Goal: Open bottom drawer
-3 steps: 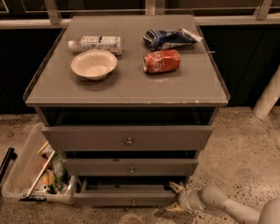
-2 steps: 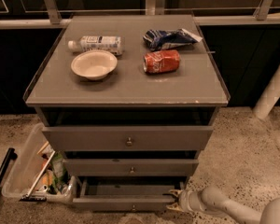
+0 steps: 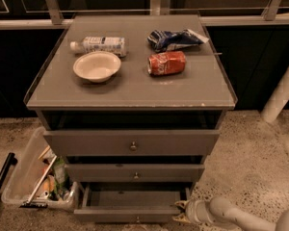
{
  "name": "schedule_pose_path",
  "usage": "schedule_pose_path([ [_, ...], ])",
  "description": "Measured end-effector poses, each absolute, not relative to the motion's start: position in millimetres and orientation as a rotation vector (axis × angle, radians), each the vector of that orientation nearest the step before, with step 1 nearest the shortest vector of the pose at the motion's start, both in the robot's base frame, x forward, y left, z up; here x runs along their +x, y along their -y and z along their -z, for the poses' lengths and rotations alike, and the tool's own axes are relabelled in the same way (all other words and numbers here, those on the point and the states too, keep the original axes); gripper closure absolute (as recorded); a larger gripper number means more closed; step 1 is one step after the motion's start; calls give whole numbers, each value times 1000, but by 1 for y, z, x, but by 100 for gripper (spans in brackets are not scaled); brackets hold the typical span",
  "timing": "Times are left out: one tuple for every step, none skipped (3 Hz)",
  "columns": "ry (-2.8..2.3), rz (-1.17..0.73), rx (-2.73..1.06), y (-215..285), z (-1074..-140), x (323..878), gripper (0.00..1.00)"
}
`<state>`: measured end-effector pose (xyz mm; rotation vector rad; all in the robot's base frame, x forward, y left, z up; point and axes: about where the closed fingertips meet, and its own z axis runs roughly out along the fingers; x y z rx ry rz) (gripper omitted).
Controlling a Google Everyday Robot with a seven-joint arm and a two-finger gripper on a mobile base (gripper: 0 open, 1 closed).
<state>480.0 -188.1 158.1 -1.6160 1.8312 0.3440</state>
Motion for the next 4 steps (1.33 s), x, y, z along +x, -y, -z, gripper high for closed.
schedule_pose_path([
  [-1831,-344,-1616,188,-160,481,83],
  [-1831,-344,-1616,188,-160,481,59],
  [-1831,-344,-1616,188,-160,481,35],
  [-1804,-359,-1648,186,-154,465,12],
])
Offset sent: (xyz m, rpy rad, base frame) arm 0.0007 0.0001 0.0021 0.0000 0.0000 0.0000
